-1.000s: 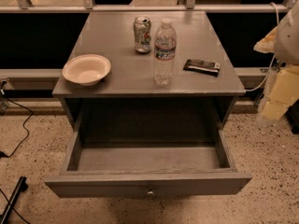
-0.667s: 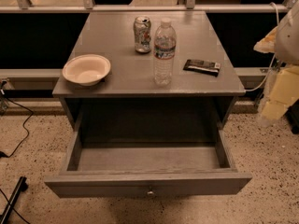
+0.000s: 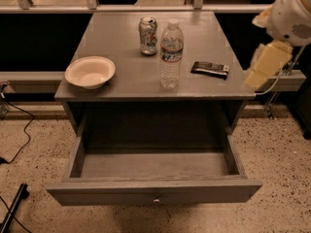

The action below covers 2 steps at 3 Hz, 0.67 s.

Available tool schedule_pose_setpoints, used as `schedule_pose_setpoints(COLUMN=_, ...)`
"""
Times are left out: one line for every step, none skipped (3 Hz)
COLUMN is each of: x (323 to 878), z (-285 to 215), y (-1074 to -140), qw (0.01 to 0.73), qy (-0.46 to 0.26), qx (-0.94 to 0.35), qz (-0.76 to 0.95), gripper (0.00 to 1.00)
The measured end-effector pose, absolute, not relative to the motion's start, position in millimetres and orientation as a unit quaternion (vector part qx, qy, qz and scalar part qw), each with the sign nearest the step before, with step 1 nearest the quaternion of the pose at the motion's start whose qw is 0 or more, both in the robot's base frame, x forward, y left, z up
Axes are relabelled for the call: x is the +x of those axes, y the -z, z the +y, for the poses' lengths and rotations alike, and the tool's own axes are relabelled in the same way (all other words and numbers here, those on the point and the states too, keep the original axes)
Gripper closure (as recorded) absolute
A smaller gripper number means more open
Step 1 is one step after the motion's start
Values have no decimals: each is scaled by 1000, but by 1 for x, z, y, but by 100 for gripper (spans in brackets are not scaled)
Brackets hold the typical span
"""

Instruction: Place water bottle into top drawer

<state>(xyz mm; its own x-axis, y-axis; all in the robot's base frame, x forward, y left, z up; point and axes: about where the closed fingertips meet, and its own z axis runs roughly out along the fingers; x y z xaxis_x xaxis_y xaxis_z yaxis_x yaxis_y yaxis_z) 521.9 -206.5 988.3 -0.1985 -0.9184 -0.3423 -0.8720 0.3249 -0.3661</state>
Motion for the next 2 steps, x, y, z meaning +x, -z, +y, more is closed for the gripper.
schedule_pose_setpoints(x=593, z=-188, y=-1013, qw=368, qy=27, qx=-568, qz=736, gripper=0)
schedule_pose_setpoints(x=654, z=-150, y=-1025, qw=490, qy=-69, qx=-552, qz=671, gripper=0)
